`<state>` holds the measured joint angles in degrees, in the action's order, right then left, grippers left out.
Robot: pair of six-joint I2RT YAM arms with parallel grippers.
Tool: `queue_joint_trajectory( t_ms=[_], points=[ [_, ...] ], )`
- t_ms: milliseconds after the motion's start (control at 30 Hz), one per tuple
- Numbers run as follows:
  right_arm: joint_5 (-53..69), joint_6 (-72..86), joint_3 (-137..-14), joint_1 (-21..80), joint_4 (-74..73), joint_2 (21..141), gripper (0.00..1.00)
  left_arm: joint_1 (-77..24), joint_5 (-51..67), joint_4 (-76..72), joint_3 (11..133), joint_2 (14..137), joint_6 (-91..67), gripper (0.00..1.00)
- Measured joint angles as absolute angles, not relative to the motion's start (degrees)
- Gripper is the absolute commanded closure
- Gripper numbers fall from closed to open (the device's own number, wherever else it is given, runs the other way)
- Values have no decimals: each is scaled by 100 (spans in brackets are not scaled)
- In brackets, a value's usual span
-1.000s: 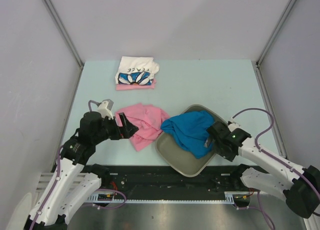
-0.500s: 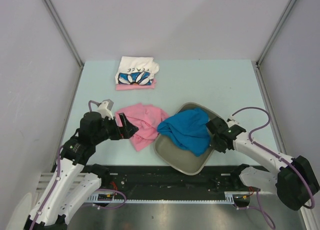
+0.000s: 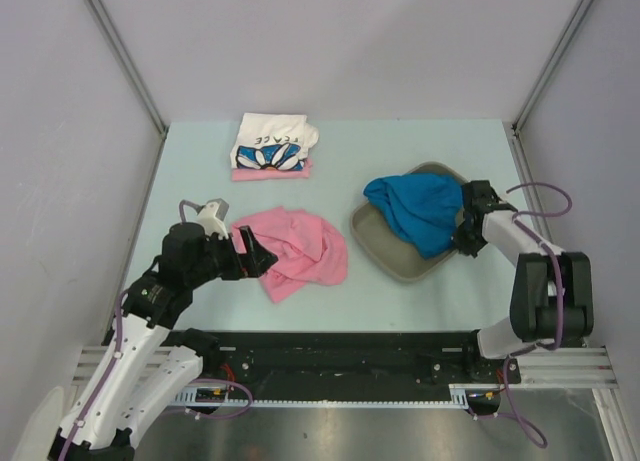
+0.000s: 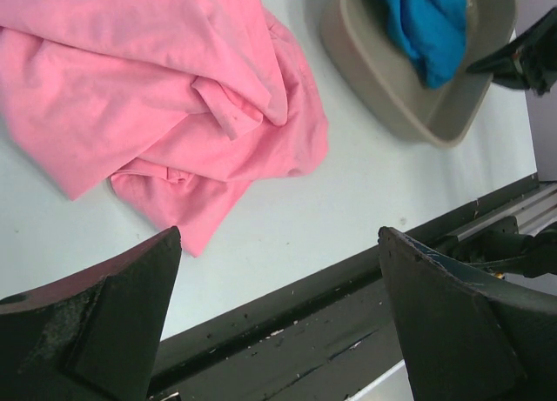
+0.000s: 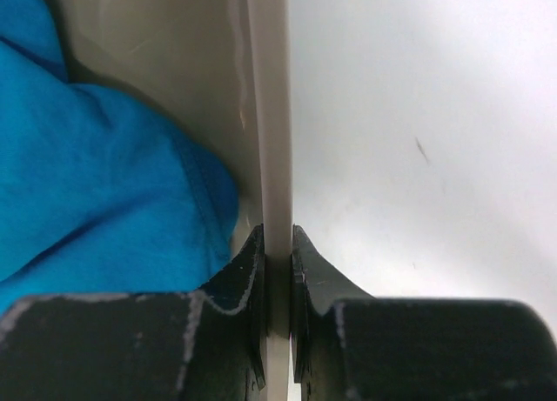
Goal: Fold and stack the t-shirts
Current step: Flatten the tshirt out
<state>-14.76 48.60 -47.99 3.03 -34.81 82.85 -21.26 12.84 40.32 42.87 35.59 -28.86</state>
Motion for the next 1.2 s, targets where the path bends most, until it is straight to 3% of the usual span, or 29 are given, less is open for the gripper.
queue_joint_trajectory(
  t_ms=[400, 433, 500, 533, 600, 633, 667, 867, 1000, 1200],
  points=[
    [-1588, 3844, -7070, -207, -2902, 10471, 100, -2126, 1282, 3951, 4285, 3809, -2842, 0],
    [-1632, 3693, -7179, -209, -2845, 10562, 96, -2126, 1284, 3944, 4285, 3828, -2840, 0],
    [-1708, 3350, -7456, -228, -2783, 10787, 77, -2126, 1286, 3889, 4265, 3881, -2840, 0],
    [-1763, 3183, -7616, -239, -2792, 10906, 52, -2126, 1291, 3865, 4254, 3898, -2838, 0],
    [-2014, 2856, -8036, -266, -2751, 11192, 32, -2126, 1299, 3841, 4237, 3916, -2832, 0],
    [-2150, 2757, -8187, -285, -2724, 11266, 10, -2126, 1328, 3828, 4230, 3922, -2818, 0],
    [-2233, 2698, -8259, -303, -2679, 11281, 1, -2126, 1345, 3822, 4226, 3927, -2801, 0],
    [-2845, 2268, -8281, -165, -2593, 10816, 0, -2126, 1385, 3795, 4191, 3920, -2792, 0],
    [-3059, 2137, -8274, 517, -2759, 10062, 0, -2126, 1396, 3782, 4191, 3920, -2790, 0],
    [-1194, 2178, -8261, 1500, -2783, 9264, 0, -2126, 1393, 3780, 4191, 3920, -2790, 0]
  ],
)
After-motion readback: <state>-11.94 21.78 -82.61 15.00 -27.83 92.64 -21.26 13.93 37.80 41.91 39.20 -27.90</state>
